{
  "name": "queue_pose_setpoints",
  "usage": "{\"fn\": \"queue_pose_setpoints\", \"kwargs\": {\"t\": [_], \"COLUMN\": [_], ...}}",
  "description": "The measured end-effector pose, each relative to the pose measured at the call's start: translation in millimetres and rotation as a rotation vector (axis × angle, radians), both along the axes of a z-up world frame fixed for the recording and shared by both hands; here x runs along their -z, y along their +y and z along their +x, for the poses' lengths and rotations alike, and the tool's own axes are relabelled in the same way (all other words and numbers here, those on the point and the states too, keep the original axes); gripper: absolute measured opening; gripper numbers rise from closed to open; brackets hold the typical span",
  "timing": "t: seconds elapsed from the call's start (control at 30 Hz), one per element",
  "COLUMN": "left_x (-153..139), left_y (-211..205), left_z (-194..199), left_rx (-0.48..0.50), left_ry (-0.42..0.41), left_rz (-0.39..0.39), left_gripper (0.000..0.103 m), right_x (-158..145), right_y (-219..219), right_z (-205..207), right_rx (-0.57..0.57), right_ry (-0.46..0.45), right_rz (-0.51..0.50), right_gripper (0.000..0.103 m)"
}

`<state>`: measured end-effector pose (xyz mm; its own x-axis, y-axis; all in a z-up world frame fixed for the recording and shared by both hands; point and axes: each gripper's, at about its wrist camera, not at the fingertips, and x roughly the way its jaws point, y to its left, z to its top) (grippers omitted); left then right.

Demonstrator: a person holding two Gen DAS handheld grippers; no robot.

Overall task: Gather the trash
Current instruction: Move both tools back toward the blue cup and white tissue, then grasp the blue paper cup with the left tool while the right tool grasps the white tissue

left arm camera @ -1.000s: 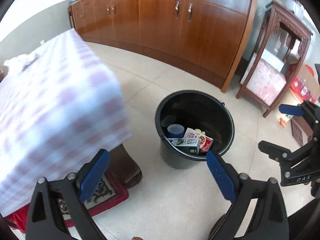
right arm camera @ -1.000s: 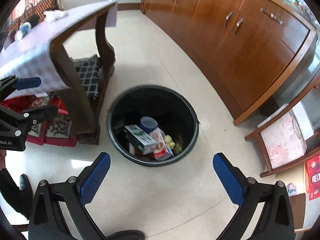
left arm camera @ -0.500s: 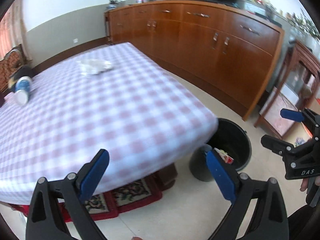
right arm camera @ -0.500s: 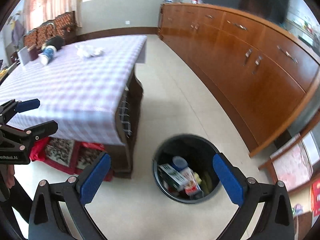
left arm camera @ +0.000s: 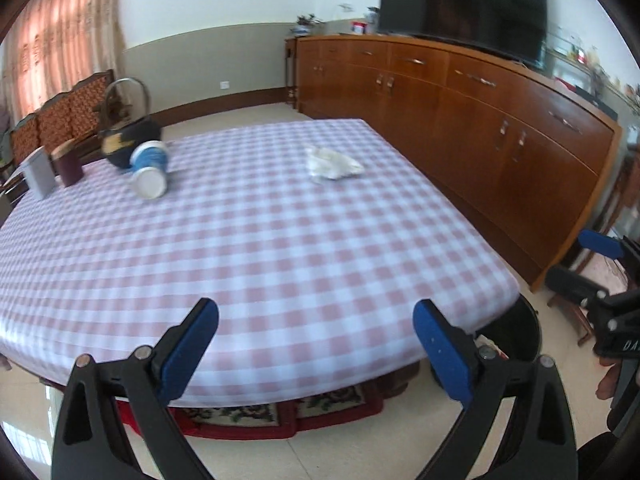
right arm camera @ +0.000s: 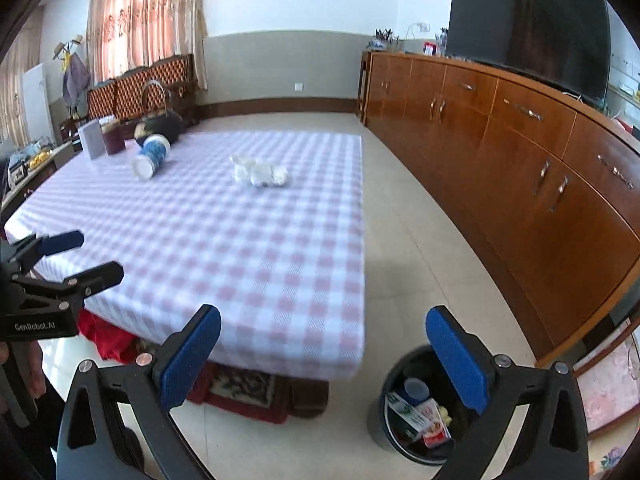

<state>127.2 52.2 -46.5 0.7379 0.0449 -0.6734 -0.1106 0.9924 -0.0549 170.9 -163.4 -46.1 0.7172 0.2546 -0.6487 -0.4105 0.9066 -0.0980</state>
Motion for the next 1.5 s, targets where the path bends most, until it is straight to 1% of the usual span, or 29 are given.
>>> {"fn": "queue_pose_setpoints", "kwargs": {"t": [0.2, 0.3, 0.37, 0.47, 0.5, 0.63, 0.8, 0.87, 0.93, 0.97, 1.07, 1.17, 1.23, 1.27, 1.43, 1.5], "left_x": [-5.6, -6.1, -5.2, -4.7, -4.1, -2.8, -1.3, 2.5, 8.4, 11.1, 20.0, 25.4, 27.7, 29.2, 29.9, 30.6], "left_y": [27.1, 44.2, 55.1, 68.7, 73.8, 91.5, 118.6, 130.2, 139.1, 142.2, 155.6, 165.1, 169.5, 172.7, 183.5, 185.3], "left_z": [-6.4, -8.3, -8.2, -8.4, -7.9, -1.3, 11.8, 20.9, 31.8, 36.0, 51.4, 66.5, 76.0, 83.0, 112.2, 125.6], "left_rx": [-0.055, -0.079, -0.092, -0.113, -0.123, -0.145, -0.177, -0.193, -0.202, -0.207, -0.219, -0.230, -0.232, -0.235, -0.254, -0.254], "left_ry": [-0.027, -0.033, -0.032, -0.033, -0.031, -0.030, -0.026, -0.016, 0.003, 0.013, 0.028, 0.035, 0.040, 0.040, 0.035, 0.038], "left_rz": [0.000, -0.028, -0.038, -0.036, -0.024, 0.012, -0.005, -0.014, -0.003, 0.002, -0.001, -0.009, -0.011, -0.008, -0.010, 0.000], "left_gripper": [0.098, 0.098, 0.098, 0.098, 0.098, 0.098, 0.098, 0.094, 0.090, 0.088, 0.087, 0.087, 0.087, 0.087, 0.087, 0.087], "right_x": [-7.7, -8.4, -8.0, -8.5, -7.9, -6.0, -0.9, 1.3, 5.0, 8.1, 16.5, 27.2, 37.1, 43.0, 60.5, 66.3], "right_y": [32.7, 52.7, 63.4, 78.0, 83.1, 105.7, 131.3, 138.1, 143.4, 146.2, 152.5, 161.2, 165.2, 168.5, 179.8, 184.6], "right_z": [12.3, 17.9, 21.0, 24.0, 24.4, 33.6, 51.3, 62.4, 80.6, 92.9, 120.3, 148.3, 166.4, 176.9, 210.6, 221.3], "right_rx": [-0.029, -0.031, -0.031, -0.054, -0.060, -0.081, -0.100, -0.097, -0.084, -0.072, -0.051, -0.043, -0.039, -0.037, -0.038, -0.044], "right_ry": [0.013, 0.034, 0.040, 0.040, 0.038, 0.032, 0.033, 0.039, 0.060, 0.075, 0.099, 0.115, 0.136, 0.149, 0.179, 0.192], "right_rz": [0.016, -0.011, -0.011, 0.007, 0.005, 0.005, 0.009, 0.018, 0.049, 0.063, 0.066, 0.048, 0.037, 0.028, -0.007, -0.030], "right_gripper": [0.103, 0.103, 0.103, 0.103, 0.103, 0.103, 0.103, 0.102, 0.098, 0.094, 0.092, 0.091, 0.087, 0.083, 0.076, 0.062]}}
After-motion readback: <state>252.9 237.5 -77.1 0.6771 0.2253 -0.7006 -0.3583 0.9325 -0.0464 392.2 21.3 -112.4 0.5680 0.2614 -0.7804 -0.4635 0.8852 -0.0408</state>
